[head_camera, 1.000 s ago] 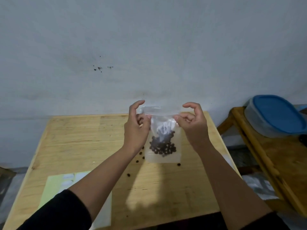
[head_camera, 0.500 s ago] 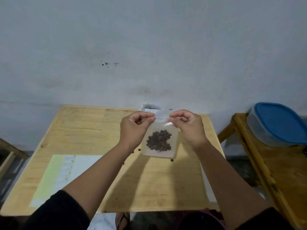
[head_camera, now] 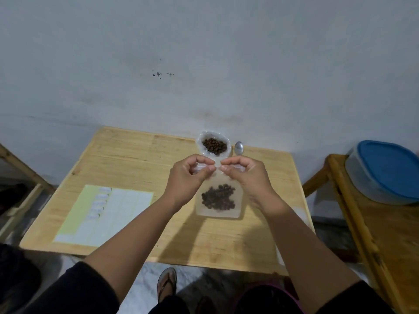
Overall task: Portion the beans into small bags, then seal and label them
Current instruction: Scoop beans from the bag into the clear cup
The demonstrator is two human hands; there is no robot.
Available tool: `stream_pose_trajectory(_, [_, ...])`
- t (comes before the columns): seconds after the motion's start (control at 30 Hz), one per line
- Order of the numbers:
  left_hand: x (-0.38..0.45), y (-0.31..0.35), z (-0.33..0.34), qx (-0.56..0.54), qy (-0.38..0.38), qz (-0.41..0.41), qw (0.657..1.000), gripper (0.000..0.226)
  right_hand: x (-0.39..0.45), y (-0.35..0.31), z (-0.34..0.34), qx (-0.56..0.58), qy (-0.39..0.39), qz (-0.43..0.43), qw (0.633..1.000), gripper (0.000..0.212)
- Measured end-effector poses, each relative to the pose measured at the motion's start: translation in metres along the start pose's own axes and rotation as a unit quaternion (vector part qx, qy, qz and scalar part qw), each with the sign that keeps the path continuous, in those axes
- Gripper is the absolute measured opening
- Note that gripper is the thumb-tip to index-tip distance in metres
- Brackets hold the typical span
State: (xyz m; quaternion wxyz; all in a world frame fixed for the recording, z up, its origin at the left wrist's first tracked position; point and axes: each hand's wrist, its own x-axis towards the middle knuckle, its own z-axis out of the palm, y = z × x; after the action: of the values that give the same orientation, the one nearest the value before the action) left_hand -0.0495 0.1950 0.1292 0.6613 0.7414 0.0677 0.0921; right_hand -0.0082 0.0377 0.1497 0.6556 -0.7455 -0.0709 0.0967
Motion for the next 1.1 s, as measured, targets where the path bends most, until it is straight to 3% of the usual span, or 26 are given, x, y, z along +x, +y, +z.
stream_pose_trajectory(0.33, [-0.013, -0.009, -0.005, 0.049, 0.011, -0.036, 0.998, 0.006, -0.008, 0.016, 0.017, -0.006, 0.007, 0.037, 0.999, 0.010])
stream_pose_trajectory(0.53, [-0.009, -0.031, -0.030, 0.013, 0.053, -0.095, 0.994, 0.010, -0.020, 0.038, 0.040, 0.045, -0.051, 0.107, 0.992, 0.016])
stream_pose_trajectory(0.67, [-0.014, -0.060, -0.045, 0.084, 0.007, -0.125, 0.989, 0.013, -0.029, 0.068, 0.067, 0.041, 0.020, 0.153, 0.987, 0.013])
stream_pose_trajectory(0.9, [-0.029, -0.103, -0.053, 0.225, -0.017, -0.149, 0.963, 0.027, -0.027, 0.111, 0.101, -0.071, 0.081, 0.187, 0.976, 0.009])
stream_pose_trajectory(1.1, [-0.019, -0.123, -0.049, 0.305, -0.045, -0.143, 0.940, 0.033, -0.021, 0.129, 0.105, -0.220, 0.057, 0.188, 0.955, 0.018])
